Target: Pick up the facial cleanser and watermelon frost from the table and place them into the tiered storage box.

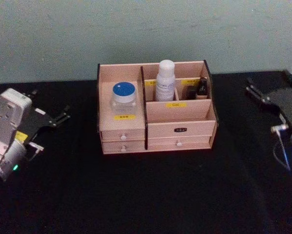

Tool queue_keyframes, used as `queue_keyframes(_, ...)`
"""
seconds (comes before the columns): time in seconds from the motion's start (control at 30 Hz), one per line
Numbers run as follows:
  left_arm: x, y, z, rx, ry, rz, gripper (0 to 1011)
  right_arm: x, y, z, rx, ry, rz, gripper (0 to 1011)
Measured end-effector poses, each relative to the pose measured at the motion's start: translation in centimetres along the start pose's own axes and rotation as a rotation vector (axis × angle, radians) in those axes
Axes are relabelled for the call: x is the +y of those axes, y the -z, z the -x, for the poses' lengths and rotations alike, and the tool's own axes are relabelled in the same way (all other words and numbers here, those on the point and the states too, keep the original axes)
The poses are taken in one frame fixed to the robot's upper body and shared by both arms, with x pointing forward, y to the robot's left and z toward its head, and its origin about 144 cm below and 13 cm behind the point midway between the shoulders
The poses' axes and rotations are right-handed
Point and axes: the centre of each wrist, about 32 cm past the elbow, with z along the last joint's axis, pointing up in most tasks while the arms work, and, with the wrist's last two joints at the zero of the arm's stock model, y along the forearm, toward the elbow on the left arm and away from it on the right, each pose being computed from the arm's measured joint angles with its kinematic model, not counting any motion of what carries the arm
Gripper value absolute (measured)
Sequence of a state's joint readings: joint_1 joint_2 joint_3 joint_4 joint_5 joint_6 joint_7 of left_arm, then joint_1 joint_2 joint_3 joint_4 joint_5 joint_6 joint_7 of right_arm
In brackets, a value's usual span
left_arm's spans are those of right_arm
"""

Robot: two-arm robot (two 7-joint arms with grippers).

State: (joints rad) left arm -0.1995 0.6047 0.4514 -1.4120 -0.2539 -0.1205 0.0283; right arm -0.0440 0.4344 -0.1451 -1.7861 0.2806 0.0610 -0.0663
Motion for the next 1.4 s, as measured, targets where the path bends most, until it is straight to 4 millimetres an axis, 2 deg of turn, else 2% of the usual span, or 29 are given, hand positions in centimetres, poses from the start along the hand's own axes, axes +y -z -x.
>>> queue_keyframes(0.2,0.0,0.0,0.0,0.000,0.000,0.000,1001,-0.7,2.1,0.2,0.010,0.039,0.070,1000)
queue_keyframes(0.5,0.0,0.0,0.0,0.000,0.000,0.000,1001,-0.6,4.1,0.4,0.024,0.041,0.161,1000)
queue_keyframes(1.4,0.0,0.0,0.0,0.000,0.000,0.000,1001,0.6,5.1,1.1,0.022,-0.041,0.241,1000)
